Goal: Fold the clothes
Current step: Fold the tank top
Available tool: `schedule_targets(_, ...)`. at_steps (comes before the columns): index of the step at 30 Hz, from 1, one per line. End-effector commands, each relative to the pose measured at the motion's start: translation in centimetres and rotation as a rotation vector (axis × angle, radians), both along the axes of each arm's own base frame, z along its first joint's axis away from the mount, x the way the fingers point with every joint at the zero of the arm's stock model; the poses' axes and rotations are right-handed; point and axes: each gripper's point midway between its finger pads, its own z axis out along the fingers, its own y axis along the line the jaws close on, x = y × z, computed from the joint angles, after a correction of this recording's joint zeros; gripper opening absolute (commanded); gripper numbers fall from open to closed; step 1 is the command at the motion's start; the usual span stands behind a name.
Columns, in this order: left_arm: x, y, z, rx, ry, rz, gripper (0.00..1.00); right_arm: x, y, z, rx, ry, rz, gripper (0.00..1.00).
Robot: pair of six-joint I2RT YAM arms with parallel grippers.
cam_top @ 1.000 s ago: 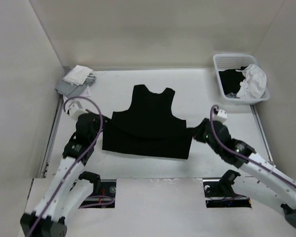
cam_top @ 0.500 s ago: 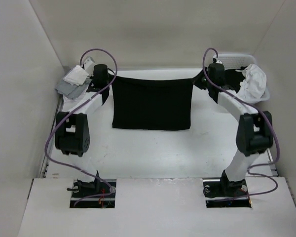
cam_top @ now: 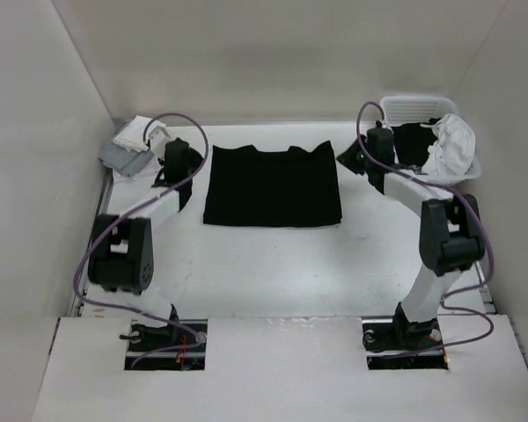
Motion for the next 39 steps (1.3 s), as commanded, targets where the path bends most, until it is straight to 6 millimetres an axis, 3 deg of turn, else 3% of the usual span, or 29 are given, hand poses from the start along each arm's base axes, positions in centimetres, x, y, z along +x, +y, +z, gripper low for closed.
schedule_targets(1, -5.4, -2.4, 1.0, -0.036, -0.086, -0.039, 0.35, -4.0, 0.9, 3.2, 0.026, -0.125, -0.011, 0.10)
schedule_targets(2, -6.9, -2.3, -0.1, -0.035, -0.064, -0.040, 0.35, -5.6, 1.2, 2.5, 0.027, -0.117, -0.003, 0.02)
schedule_targets(5, -10.9, -2.6, -3.5, -0.065, 0.024, -0.099, 0.36, -10.0, 0.9, 0.6, 0.008, -0.095, -0.010, 0.03)
schedule_targets(7, -12.6, -2.7, -5.2, -0.127, 0.073, -0.123, 0.37, -12.1, 0.2, -0.5, -0.002, -0.083, -0.033, 0.13)
schedule_targets(10, -13.8, -3.1, -6.4, -0.177, 0.115, -0.157, 0.39, -14.7, -0.7, -2.1, -0.013, -0.058, -0.050, 0.36)
schedule_targets(14, -14.5, -3.6, -8.3, -0.173, 0.173, -0.181, 0.40, -16.3, -1.3, -3.4, -0.026, -0.039, -0.053, 0.42)
schedule_targets(20, -16.1, -3.1, -11.7, -0.179, 0.267, -0.162, 0.32, -17.1, -1.7, -5.5, -0.032, 0.002, -0.057, 0.44)
schedule_targets(29, -17.8, -1.7, -14.0, -0.152, 0.335, -0.119, 0.31, -16.5, -1.2, -6.6, -0.038, 0.036, -0.047, 0.53)
schedule_targets(39, -18.2, -1.5, -14.2, -0.153, 0.355, -0.116, 0.30, -15.7, -0.6, -7.4, -0.034, 0.075, -0.033, 0.55)
